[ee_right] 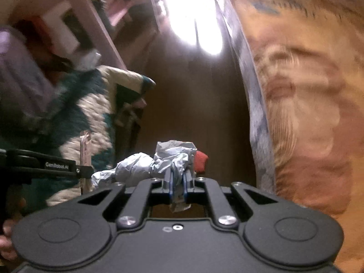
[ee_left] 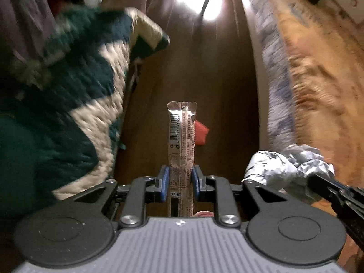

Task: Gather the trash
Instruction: 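Carry the stick wrapper and silver foil with both tools to the black bin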

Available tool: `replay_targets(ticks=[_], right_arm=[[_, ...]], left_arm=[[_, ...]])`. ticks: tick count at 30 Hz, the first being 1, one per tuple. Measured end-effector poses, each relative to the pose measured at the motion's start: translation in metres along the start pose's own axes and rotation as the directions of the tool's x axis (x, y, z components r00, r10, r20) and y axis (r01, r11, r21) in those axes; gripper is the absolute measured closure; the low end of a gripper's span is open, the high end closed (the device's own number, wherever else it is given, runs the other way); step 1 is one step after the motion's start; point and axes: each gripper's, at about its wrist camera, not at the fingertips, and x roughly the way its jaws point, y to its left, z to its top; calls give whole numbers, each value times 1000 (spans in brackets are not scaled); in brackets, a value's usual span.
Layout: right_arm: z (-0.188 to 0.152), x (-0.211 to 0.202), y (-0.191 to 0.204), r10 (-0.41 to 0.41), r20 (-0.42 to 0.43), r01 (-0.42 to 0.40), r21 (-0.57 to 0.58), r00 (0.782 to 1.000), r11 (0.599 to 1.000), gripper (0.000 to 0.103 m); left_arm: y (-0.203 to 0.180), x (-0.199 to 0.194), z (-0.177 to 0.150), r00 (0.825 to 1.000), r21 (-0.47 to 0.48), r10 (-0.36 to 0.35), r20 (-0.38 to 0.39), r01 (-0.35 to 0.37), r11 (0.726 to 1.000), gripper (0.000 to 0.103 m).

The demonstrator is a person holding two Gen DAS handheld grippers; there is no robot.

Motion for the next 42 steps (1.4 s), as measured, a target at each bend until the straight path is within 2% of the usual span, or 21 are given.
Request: replay_targets(ticks=[6, 12, 20, 24, 30, 34, 42], right_arm=[[37, -78, 47, 59, 33, -57, -75, 998, 996, 96], [65, -129, 109, 140, 48, -130, -174, 989, 976, 96], [82, -169, 205, 256, 34, -235, -298, 966, 925, 96], [87, -174, 260, 302, 16, -273, -386, 953, 881, 96], [86, -168, 338, 337, -31, -303, -520, 941, 799, 96], [81, -155, 379, 316, -47, -280, -599, 947, 750, 96], [61, -114, 432, 209, -38, -165, -756, 977, 633, 96]], left_arm=[[22, -107, 7, 998, -14, -17, 61, 17, 1000, 82], [54, -188, 2, 993, -36, -19, 113, 23, 999, 82], [129, -273, -10, 983, -153, 10, 182, 18, 988, 82], [177, -310, -18, 969, -235, 68, 238, -10, 972, 82], [247, -335, -31, 953, -350, 171, 251, -75, 934, 82], [283, -335, -34, 942, -393, 234, 241, -126, 911, 82], [333, -308, -29, 951, -428, 258, 170, -164, 889, 82]])
